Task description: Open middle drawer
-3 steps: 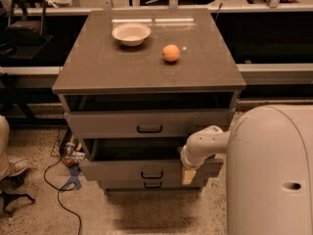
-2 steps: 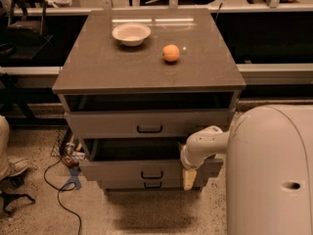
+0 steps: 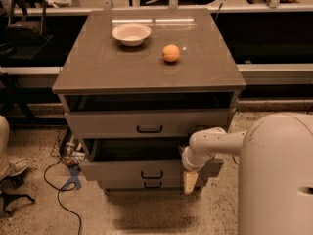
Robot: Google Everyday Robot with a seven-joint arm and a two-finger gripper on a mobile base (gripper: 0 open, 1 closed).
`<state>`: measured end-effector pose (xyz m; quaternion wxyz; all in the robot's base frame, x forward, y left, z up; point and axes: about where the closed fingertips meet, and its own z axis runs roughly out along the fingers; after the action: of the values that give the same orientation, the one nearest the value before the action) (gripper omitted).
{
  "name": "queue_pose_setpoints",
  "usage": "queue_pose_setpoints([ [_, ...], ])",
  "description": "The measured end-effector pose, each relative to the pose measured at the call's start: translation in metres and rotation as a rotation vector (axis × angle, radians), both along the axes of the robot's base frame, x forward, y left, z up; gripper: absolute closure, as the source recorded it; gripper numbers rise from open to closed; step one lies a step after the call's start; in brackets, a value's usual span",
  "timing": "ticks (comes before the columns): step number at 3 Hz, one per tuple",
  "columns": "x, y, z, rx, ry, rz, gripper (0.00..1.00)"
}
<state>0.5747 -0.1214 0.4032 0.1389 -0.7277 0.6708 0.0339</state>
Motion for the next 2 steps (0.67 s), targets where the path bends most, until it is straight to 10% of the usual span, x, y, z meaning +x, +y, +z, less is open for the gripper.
queue_pose_setpoints([
  [2,-0.0051,-0.0048,-0.0035,-0.005,0.038,-0.047,0.36],
])
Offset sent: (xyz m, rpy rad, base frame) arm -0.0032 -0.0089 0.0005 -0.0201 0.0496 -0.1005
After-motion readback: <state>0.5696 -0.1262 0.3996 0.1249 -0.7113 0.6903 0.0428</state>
